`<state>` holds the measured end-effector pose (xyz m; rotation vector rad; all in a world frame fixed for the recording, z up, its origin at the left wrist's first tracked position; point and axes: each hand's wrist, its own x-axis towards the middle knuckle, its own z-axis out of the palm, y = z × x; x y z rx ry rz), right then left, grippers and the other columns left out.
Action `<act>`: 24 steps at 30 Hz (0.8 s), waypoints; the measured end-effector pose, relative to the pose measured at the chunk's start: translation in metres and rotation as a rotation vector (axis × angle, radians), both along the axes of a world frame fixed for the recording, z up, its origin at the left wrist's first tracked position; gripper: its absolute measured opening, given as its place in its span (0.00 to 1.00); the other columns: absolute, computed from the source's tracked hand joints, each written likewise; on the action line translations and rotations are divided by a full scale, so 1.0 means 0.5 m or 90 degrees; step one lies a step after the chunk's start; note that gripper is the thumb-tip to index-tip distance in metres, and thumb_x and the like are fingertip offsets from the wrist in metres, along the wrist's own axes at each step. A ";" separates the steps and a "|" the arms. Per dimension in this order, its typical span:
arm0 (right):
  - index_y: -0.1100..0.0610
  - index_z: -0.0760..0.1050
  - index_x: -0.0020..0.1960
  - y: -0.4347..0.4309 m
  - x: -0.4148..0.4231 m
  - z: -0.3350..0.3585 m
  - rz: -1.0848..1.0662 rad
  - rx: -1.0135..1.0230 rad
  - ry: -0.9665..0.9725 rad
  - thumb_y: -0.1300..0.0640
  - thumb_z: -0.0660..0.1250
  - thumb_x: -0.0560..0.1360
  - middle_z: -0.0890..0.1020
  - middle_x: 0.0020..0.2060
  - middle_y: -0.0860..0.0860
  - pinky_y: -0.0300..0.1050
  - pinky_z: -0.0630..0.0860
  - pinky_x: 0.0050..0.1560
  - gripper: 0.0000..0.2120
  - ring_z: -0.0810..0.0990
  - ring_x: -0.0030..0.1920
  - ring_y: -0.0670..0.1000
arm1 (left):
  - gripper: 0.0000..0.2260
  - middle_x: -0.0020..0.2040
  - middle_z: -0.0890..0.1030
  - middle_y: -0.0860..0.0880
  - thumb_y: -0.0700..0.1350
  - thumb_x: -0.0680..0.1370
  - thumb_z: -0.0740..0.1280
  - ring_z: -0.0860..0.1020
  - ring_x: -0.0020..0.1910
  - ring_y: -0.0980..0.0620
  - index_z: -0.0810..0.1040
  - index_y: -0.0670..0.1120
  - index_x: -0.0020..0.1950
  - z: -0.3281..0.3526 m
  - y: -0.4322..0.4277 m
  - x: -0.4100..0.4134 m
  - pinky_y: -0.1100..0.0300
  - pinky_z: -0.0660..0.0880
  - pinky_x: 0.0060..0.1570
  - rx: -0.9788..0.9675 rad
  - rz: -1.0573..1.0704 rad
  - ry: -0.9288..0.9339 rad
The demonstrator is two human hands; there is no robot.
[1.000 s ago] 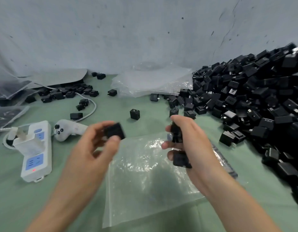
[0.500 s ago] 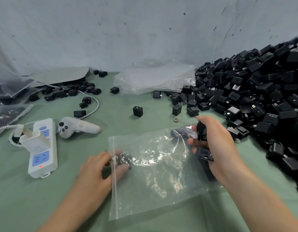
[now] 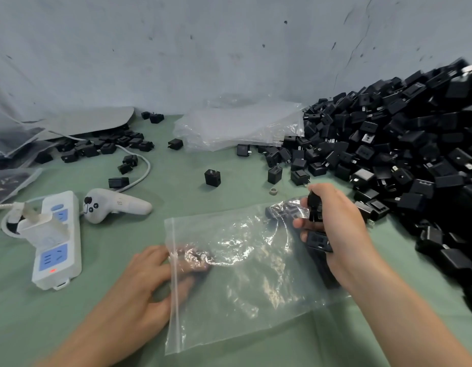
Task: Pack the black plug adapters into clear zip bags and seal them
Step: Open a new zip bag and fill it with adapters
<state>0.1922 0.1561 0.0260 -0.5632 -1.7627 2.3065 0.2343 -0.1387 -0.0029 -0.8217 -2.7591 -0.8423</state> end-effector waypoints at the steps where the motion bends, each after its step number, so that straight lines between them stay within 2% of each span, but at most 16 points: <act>1: 0.55 0.73 0.49 0.001 0.000 0.001 0.000 -0.001 0.001 0.50 0.64 0.78 0.80 0.29 0.42 0.42 0.68 0.24 0.08 0.80 0.28 0.49 | 0.14 0.65 0.74 0.66 0.63 0.79 0.60 0.72 0.65 0.60 0.78 0.66 0.62 0.003 0.006 -0.004 0.61 0.65 0.64 -0.017 -0.010 0.011; 5: 0.56 0.74 0.49 0.005 0.000 0.002 -0.004 -0.006 -0.007 0.50 0.65 0.77 0.80 0.34 0.46 0.43 0.68 0.27 0.09 0.80 0.28 0.49 | 0.13 0.66 0.71 0.69 0.60 0.79 0.61 0.69 0.67 0.65 0.76 0.65 0.63 0.021 0.014 -0.016 0.68 0.62 0.65 -0.029 -0.020 0.027; 7: 0.56 0.74 0.50 0.007 0.001 0.002 0.001 -0.006 -0.005 0.50 0.65 0.77 0.80 0.37 0.48 0.44 0.67 0.28 0.09 0.79 0.28 0.49 | 0.10 0.63 0.75 0.67 0.57 0.77 0.62 0.72 0.64 0.63 0.78 0.63 0.57 0.024 0.008 -0.016 0.66 0.65 0.63 -0.028 -0.028 0.016; 9: 0.56 0.74 0.51 0.010 -0.001 0.000 0.001 -0.006 -0.002 0.50 0.65 0.77 0.80 0.34 0.46 0.44 0.68 0.28 0.09 0.79 0.28 0.50 | 0.08 0.61 0.77 0.65 0.54 0.76 0.63 0.75 0.63 0.58 0.79 0.63 0.52 0.020 0.004 -0.017 0.60 0.66 0.62 -0.070 -0.037 0.019; 12: 0.55 0.74 0.49 0.014 -0.009 0.002 -0.010 -0.006 0.002 0.49 0.65 0.77 0.80 0.37 0.48 0.44 0.70 0.28 0.09 0.80 0.29 0.51 | 0.15 0.66 0.73 0.66 0.51 0.76 0.62 0.72 0.66 0.60 0.79 0.63 0.60 0.015 0.009 -0.031 0.62 0.64 0.65 -0.124 -0.066 0.046; 14: 0.55 0.74 0.48 0.014 -0.013 0.003 -0.013 -0.003 0.005 0.49 0.65 0.77 0.79 0.40 0.50 0.44 0.69 0.29 0.09 0.81 0.29 0.51 | 0.16 0.68 0.68 0.70 0.54 0.79 0.60 0.67 0.68 0.65 0.75 0.65 0.65 0.017 0.025 -0.042 0.67 0.61 0.69 -0.141 -0.087 0.064; 15: 0.55 0.74 0.48 0.015 -0.014 0.003 -0.013 -0.004 0.006 0.50 0.65 0.77 0.79 0.42 0.51 0.45 0.69 0.29 0.09 0.81 0.29 0.51 | 0.15 0.68 0.67 0.70 0.57 0.81 0.58 0.66 0.68 0.66 0.73 0.67 0.66 0.015 0.033 -0.047 0.67 0.62 0.69 -0.135 -0.092 0.063; 17: 0.55 0.74 0.49 0.013 -0.017 0.004 -0.008 -0.014 0.004 0.50 0.65 0.77 0.79 0.44 0.51 0.45 0.70 0.30 0.09 0.81 0.30 0.51 | 0.15 0.68 0.70 0.67 0.60 0.82 0.54 0.69 0.68 0.62 0.73 0.67 0.66 0.008 0.047 -0.055 0.60 0.69 0.68 -0.116 -0.093 0.047; 19: 0.56 0.75 0.49 0.012 -0.018 0.004 -0.002 -0.028 -0.003 0.50 0.65 0.77 0.80 0.44 0.52 0.44 0.70 0.28 0.10 0.81 0.30 0.51 | 0.16 0.67 0.72 0.64 0.59 0.82 0.55 0.71 0.67 0.61 0.76 0.63 0.65 0.001 0.062 -0.066 0.57 0.72 0.65 -0.109 -0.097 0.047; 24: 0.57 0.76 0.50 0.016 -0.018 0.003 -0.003 -0.060 -0.019 0.49 0.67 0.76 0.81 0.44 0.53 0.42 0.71 0.25 0.11 0.81 0.30 0.51 | 0.15 0.63 0.77 0.59 0.51 0.82 0.60 0.71 0.65 0.60 0.81 0.55 0.65 0.014 0.123 -0.099 0.61 0.70 0.65 -0.128 -0.154 0.071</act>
